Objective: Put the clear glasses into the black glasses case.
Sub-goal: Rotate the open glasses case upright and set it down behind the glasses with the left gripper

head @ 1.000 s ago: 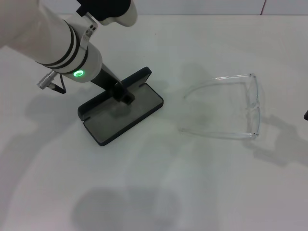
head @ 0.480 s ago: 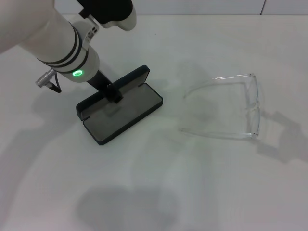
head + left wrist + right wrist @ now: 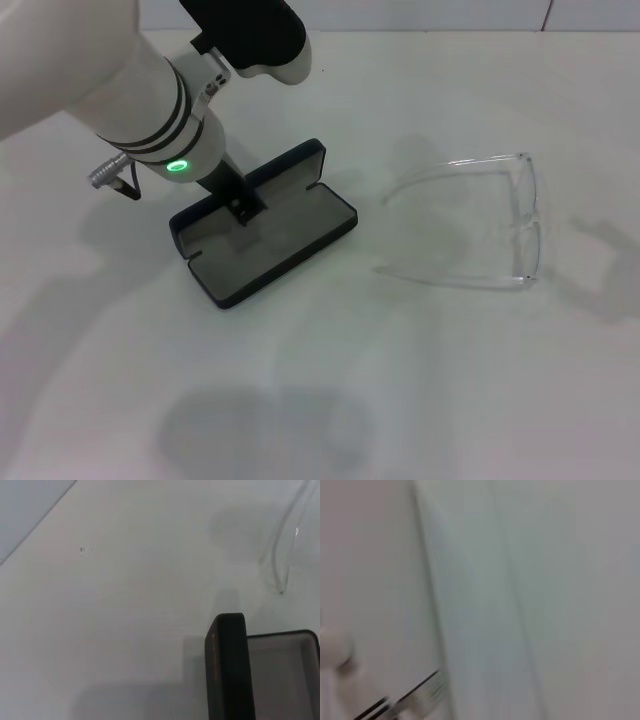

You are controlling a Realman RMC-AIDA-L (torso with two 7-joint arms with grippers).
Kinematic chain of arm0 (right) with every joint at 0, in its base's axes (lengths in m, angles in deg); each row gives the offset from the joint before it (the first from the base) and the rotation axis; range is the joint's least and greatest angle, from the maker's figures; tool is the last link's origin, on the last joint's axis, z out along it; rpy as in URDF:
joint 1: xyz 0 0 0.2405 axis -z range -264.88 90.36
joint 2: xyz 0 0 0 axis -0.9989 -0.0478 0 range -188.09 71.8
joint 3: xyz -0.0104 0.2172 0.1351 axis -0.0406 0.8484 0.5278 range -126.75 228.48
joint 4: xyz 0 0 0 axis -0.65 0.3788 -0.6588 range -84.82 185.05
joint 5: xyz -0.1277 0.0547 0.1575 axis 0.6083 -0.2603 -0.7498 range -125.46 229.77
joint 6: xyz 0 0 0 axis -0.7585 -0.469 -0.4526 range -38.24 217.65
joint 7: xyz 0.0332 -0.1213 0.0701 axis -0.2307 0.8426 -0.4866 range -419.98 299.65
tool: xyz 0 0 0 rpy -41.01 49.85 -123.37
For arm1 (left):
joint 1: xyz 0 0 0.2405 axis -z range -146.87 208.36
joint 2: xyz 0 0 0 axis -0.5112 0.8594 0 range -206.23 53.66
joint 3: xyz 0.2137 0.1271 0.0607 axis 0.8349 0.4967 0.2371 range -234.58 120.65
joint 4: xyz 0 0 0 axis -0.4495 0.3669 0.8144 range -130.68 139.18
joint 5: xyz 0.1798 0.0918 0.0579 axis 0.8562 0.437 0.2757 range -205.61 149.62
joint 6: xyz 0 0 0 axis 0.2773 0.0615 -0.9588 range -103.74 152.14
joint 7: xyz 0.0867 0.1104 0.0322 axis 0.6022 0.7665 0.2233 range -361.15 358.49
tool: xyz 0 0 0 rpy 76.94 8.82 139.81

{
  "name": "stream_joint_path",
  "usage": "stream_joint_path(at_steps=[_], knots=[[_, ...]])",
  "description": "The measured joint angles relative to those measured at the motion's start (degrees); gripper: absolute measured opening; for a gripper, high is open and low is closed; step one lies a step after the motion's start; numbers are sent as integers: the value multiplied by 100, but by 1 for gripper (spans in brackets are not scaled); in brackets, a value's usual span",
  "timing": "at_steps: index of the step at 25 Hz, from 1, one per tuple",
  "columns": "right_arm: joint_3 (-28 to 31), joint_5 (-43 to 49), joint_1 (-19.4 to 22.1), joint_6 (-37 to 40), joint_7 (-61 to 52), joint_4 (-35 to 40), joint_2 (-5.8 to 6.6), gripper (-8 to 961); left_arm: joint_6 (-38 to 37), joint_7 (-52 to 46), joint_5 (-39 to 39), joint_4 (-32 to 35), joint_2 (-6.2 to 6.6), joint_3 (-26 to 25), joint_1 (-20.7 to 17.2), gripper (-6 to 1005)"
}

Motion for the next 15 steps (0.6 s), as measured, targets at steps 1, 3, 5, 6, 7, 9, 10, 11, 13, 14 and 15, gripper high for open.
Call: stream_joint_path(at_steps=[1, 3, 5, 6, 7, 9, 10, 11, 13, 14, 15], knots=[[215, -3, 25, 66, 57, -69, 1, 860, 0, 16, -7, 93, 0, 3, -43, 209], [808, -3, 101, 236, 188, -225, -2, 860, 3, 74, -6, 329, 0, 34, -163, 207], [1506, -3, 205, 448, 322, -391, -8, 860, 23, 183, 6, 662, 1, 160, -343, 204], [1813, -3, 251, 537, 373, -461, -9, 860, 54, 276, 29, 841, 1, 262, -451, 204], [2262, -4, 324, 693, 441, -564, -12, 860, 125, 460, 45, 1073, 1, 433, -605, 204], [2858, -4, 430, 913, 520, -693, -20, 860, 273, 765, 109, 1353, 0, 712, -845, 204], [3118, -4, 481, 1018, 547, -736, -29, 860, 387, 969, 155, 1478, -1, 915, -980, 204], [3317, -4, 522, 1109, 563, -760, -41, 860, 447, 1077, 176, 1538, -1, 1037, -1049, 205], [3498, -13, 592, 1226, 566, -760, -65, 860, 528, 1305, 191, 1614, 0, 1282, -1116, 205], [3531, -26, 613, 1251, 566, -758, -71, 860, 535, 1402, 190, 1645, 1, 1349, -1137, 205], [3539, -38, 630, 1260, 566, -757, -75, 860, 543, 1519, 192, 1703, 3, 1398, -1175, 205]])
